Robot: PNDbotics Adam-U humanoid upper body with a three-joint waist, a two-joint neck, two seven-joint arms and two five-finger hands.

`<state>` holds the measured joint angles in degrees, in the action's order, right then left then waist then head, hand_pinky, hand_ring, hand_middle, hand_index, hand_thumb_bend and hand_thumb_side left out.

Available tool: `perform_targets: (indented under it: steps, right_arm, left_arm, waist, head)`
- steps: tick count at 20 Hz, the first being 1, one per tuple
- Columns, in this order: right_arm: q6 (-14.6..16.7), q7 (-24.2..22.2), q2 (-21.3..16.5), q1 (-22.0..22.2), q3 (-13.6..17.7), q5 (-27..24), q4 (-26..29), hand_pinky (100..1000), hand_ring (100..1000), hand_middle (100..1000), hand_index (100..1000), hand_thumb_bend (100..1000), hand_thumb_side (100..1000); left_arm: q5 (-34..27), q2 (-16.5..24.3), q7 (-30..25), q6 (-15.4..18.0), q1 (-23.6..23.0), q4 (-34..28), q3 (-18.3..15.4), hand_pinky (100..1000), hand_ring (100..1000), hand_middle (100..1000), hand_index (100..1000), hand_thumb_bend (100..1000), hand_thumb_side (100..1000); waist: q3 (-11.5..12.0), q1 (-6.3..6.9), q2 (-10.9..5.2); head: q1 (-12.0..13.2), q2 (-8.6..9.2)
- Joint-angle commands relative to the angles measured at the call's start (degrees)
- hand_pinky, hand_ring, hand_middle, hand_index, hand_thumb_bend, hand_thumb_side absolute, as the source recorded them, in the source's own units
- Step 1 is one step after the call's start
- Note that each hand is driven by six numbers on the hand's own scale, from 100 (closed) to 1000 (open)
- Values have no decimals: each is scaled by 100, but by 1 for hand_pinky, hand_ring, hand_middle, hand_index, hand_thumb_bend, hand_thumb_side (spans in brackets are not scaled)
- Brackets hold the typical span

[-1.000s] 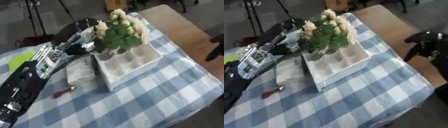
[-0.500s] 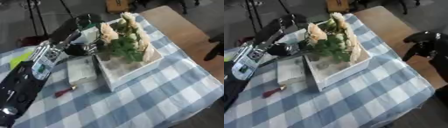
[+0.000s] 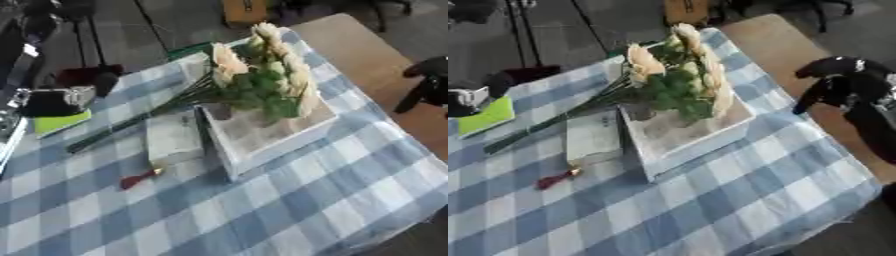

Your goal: Pick up objects on the table and place them in the box.

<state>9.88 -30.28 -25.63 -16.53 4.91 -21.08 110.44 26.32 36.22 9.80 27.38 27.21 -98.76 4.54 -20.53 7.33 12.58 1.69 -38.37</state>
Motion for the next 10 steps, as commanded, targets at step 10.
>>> perform_targets:
  steps: [10]
  right_arm:
    - [35, 69, -166, 104, 111, 112, 46, 578, 577, 737, 776, 100, 773]
  left_arm:
    - [-2986, -835, -1234, -286, -2370, -1582, -1279, 583, 689, 708, 808, 240, 853]
  waist:
    - [282, -133, -111]
  head:
    - [-45, -311]
